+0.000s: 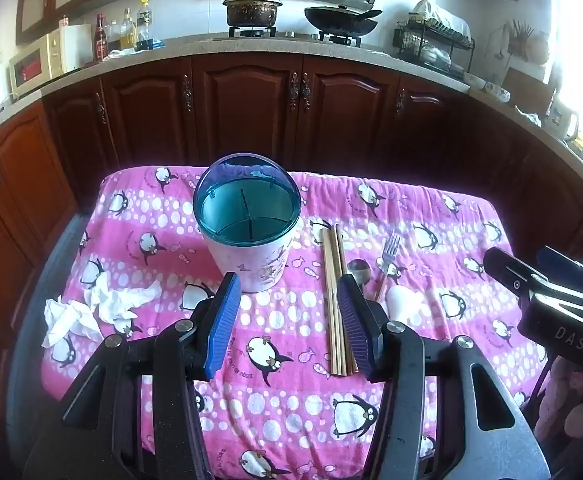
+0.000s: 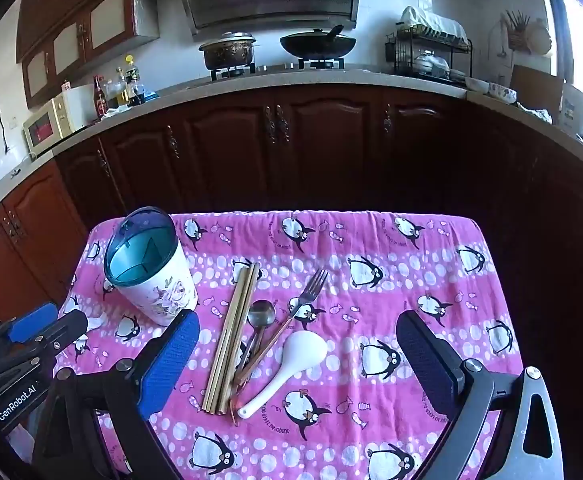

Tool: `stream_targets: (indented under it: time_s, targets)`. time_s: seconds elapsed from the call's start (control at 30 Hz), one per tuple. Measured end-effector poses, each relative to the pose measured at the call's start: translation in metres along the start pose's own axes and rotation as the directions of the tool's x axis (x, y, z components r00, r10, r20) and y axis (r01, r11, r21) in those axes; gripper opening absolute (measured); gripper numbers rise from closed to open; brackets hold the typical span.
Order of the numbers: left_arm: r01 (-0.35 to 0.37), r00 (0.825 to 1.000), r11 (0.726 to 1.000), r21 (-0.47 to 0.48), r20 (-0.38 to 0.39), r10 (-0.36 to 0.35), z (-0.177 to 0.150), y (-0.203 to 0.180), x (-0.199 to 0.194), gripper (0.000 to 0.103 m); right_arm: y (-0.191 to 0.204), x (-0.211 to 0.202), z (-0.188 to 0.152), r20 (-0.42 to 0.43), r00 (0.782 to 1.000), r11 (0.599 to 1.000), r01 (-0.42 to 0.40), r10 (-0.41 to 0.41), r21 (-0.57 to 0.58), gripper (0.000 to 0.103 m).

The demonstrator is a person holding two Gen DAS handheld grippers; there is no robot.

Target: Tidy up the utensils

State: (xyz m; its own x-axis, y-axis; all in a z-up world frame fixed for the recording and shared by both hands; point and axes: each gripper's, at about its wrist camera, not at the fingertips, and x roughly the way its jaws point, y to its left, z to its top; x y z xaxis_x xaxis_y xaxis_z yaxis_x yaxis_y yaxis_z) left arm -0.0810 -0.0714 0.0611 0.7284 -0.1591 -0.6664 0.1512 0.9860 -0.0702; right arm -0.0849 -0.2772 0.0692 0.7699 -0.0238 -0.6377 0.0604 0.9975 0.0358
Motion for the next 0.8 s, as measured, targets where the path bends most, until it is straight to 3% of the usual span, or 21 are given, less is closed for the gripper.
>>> stream_targets:
  time_s: [0.57,0.8]
  targets:
    - [0.001,1.0,1.0,-0.007,0.009,-0.001,0.005,0.003,-0.002,0.05,0.006,-0.007,0.002,0.011,1.0,1.0,-0.002,0.002,0.005,0.098]
    - [0.003,1.0,1.0,-0.005,0.005,-0.003,0.006,0.001,0.0,0.05,0.008,0.005,0.001,-0.025,1.0,1.0,0.005,-0.005,-0.012,0.098]
